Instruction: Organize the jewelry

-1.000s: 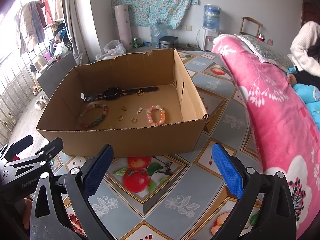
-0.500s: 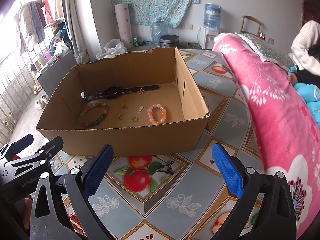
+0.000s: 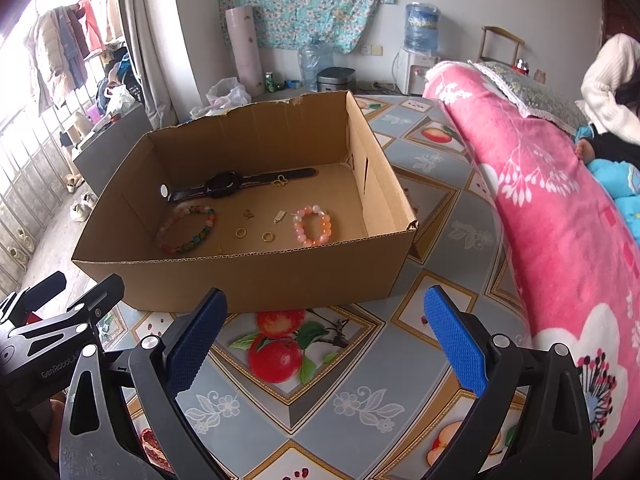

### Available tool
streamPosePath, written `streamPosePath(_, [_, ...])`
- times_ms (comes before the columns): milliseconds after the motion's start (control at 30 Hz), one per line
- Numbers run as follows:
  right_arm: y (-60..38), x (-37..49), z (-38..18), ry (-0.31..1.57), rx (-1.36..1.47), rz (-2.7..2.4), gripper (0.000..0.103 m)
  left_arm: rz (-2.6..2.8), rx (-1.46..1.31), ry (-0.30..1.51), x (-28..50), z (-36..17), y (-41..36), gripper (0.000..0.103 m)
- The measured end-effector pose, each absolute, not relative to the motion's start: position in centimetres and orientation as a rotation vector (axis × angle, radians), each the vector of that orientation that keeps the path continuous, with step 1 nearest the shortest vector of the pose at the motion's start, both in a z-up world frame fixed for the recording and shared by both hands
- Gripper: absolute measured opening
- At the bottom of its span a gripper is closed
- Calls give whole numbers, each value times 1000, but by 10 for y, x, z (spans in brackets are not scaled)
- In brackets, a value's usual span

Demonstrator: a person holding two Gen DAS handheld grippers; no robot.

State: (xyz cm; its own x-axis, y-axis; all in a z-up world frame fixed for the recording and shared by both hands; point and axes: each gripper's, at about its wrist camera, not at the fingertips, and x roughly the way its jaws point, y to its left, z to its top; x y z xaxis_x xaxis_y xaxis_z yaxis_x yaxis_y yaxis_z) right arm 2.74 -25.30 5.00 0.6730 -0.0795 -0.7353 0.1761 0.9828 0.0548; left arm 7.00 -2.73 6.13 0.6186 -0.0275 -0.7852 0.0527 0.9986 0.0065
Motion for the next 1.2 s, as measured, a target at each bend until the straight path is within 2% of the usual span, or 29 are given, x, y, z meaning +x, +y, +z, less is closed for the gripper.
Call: streamPosePath(1200, [-254, 26, 48, 833, 141, -140, 95, -48, 27, 904, 70, 62, -28, 97])
